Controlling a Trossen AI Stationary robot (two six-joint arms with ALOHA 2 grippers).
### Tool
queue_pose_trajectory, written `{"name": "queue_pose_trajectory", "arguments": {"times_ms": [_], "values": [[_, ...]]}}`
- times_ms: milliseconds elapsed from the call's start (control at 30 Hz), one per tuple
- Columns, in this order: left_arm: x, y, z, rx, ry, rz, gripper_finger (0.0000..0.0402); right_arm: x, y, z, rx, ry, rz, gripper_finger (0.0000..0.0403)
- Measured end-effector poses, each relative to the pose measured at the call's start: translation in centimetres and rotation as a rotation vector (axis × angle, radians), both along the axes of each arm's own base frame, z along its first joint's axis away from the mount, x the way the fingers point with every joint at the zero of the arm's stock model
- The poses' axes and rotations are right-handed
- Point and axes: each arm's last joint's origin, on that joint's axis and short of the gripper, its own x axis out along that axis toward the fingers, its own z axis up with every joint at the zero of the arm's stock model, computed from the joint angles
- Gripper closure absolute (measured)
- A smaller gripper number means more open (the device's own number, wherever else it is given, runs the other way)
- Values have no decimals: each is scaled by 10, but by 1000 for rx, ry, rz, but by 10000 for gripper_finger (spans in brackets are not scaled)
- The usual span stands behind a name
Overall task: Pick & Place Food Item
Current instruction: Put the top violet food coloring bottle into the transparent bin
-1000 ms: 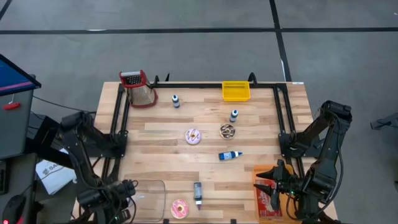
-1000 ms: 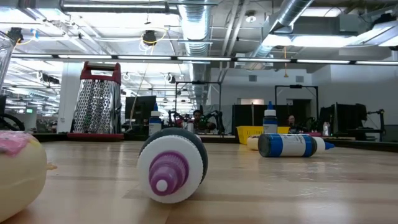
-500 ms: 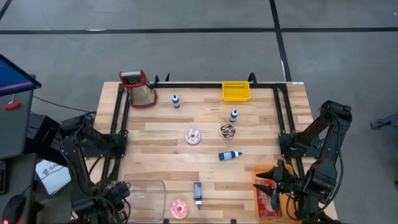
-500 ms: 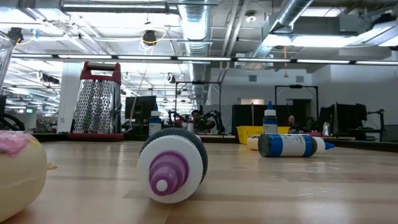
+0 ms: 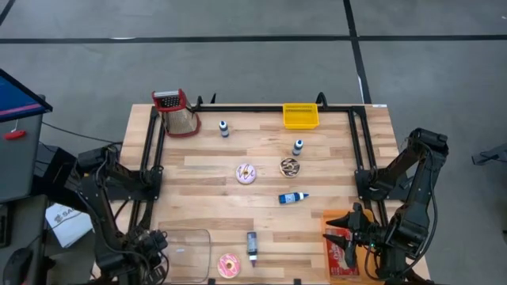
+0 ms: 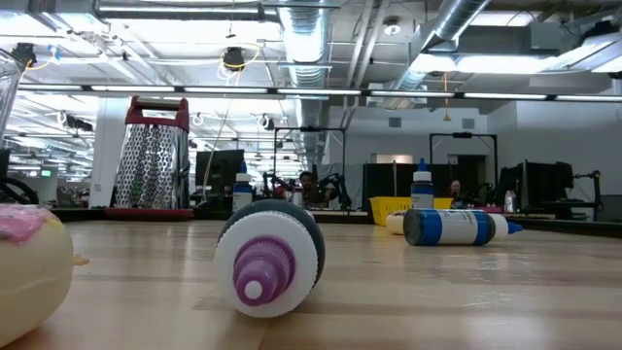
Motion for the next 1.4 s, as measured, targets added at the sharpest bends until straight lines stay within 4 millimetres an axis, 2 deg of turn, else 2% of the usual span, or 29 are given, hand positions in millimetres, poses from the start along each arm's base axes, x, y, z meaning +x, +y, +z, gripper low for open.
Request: {"name": "queue_pose_trajectory", "arguments": {"times_ms": [767, 1033, 1400], "values": [[-3, 9, -3, 74, 15, -2, 293, 0, 0, 0, -4, 2, 0, 205], [-1, 12, -2, 121, -73, -3, 293, 0, 0, 0, -5, 2, 0, 205], [-2, 13, -2, 128, -65, -4, 293, 0, 0, 0, -5, 2, 0, 205]]}}
